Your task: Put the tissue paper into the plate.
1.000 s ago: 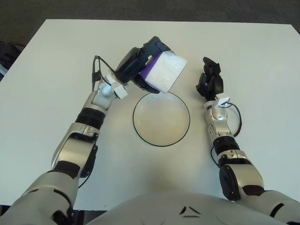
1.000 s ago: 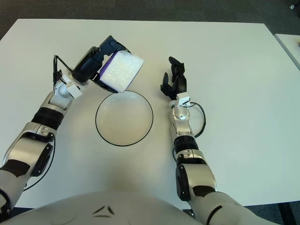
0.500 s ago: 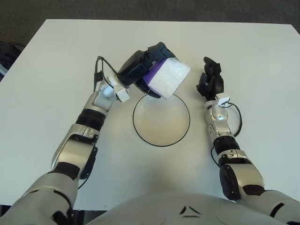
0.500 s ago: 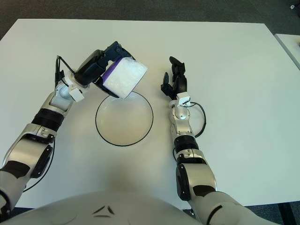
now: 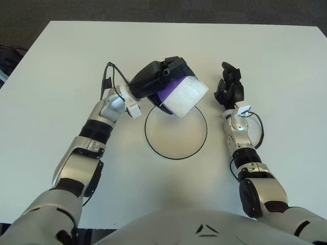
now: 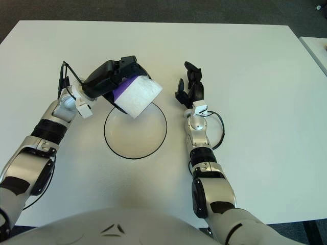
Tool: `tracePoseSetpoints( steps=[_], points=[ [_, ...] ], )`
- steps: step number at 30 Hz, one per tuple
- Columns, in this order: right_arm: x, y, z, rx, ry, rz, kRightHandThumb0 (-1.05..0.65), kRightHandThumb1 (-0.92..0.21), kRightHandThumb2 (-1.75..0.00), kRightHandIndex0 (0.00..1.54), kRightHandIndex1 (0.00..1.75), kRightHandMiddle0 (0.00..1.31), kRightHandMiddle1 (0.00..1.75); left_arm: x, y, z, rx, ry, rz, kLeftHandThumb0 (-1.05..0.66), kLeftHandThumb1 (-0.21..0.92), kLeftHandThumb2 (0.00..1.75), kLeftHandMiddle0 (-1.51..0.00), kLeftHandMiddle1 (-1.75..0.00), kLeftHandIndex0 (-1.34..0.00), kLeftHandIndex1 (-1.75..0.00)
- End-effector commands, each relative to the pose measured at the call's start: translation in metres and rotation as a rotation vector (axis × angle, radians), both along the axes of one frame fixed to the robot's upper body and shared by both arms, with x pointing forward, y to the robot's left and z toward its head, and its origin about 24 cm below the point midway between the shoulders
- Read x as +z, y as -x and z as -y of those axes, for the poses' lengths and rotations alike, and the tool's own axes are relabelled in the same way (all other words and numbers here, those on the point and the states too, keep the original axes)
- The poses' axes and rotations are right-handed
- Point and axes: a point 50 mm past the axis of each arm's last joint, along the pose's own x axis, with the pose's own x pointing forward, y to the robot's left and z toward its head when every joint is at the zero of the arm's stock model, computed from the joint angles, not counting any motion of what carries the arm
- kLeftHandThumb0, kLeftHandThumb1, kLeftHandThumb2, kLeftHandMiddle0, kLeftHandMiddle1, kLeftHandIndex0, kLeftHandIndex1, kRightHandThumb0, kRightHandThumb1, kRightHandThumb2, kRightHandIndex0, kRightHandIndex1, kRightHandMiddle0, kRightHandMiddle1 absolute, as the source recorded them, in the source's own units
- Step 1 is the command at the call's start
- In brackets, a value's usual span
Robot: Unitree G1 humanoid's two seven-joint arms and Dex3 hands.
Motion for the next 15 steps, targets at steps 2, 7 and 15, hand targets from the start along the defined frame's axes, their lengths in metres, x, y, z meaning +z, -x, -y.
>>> tracePoseSetpoints(
  steps=[2, 7, 15],
  points=[
    [-0.0774, 0.0467, 0.0148, -0.041, 0.019, -0.284, -0.54, -0.92, -0.78, 0.25, 0.29, 0.00, 0.75, -0.0039, 0.0035, -0.0017, -0.010, -0.060, 0.012, -0.48, 0.33, 1.30, -1.19, -1.75, -0.61, -1.75],
    [-0.0776, 0.0464, 0.0137, -0.039, 0.018, -0.285, -0.53, -0.92, -0.78, 0.26, 0.30, 0.00, 0.74, -0.0080, 0.0043, -0.0016, -0.022, -0.098, -0.018, -0.48, 0.33, 1.30, -1.19, -1.75, -0.61, -1.75],
    [-0.0778, 0.0463, 0.0119, -0.037, 0.017, -0.288, -0.52, -0.92, -0.77, 0.26, 0.30, 0.00, 0.74, -0.0075, 0.0071, -0.0020, -0.029, -0.128, -0.015, -0.48, 0.33, 1.30, -1.19, -1.75, -0.60, -1.75]
  ],
)
